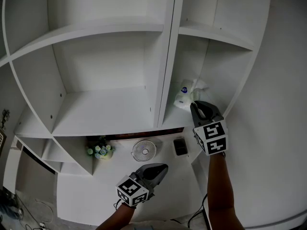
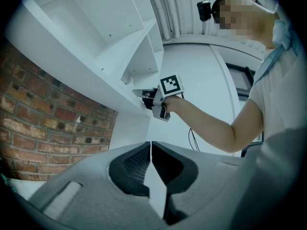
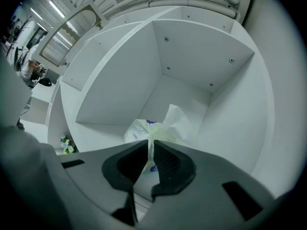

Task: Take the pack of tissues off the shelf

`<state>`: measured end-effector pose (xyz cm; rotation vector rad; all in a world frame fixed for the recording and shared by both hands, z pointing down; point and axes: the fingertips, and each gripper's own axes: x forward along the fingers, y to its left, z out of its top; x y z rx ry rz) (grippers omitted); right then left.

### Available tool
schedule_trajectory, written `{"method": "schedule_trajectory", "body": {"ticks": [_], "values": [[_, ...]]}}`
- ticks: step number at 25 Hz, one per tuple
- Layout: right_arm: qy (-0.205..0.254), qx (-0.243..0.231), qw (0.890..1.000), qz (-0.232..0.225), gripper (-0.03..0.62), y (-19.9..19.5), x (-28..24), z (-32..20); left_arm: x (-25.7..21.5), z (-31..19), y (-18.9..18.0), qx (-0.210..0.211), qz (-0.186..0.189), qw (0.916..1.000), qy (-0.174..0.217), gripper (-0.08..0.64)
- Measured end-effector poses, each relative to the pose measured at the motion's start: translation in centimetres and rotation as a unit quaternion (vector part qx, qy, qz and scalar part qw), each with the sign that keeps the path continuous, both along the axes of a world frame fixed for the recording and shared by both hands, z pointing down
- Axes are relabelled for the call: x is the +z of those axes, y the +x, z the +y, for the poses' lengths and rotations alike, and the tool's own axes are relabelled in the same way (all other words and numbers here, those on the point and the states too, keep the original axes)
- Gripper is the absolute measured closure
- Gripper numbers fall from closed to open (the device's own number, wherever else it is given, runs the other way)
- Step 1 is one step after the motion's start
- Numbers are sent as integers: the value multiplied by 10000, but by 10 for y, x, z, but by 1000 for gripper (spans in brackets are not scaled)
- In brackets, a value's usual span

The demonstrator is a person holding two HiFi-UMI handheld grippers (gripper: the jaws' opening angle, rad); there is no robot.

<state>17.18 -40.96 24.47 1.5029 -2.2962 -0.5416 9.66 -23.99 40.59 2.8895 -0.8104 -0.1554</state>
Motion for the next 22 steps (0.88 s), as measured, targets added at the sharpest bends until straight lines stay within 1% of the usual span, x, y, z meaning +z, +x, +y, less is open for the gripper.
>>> {"method": "schedule_trajectory", "body": {"ticks": [10, 16, 22], "values": [[72, 71, 9999, 82, 569, 1, 0, -1, 1, 1, -5, -68, 9, 10000, -2, 546], [115, 127, 9998, 127, 574, 2, 0, -1, 2, 3, -9, -120, 6, 9999, -13, 546], [149, 140, 9998, -26, 574, 3, -2, 1, 2, 5, -15, -182, -13, 9998, -15, 546]]}}
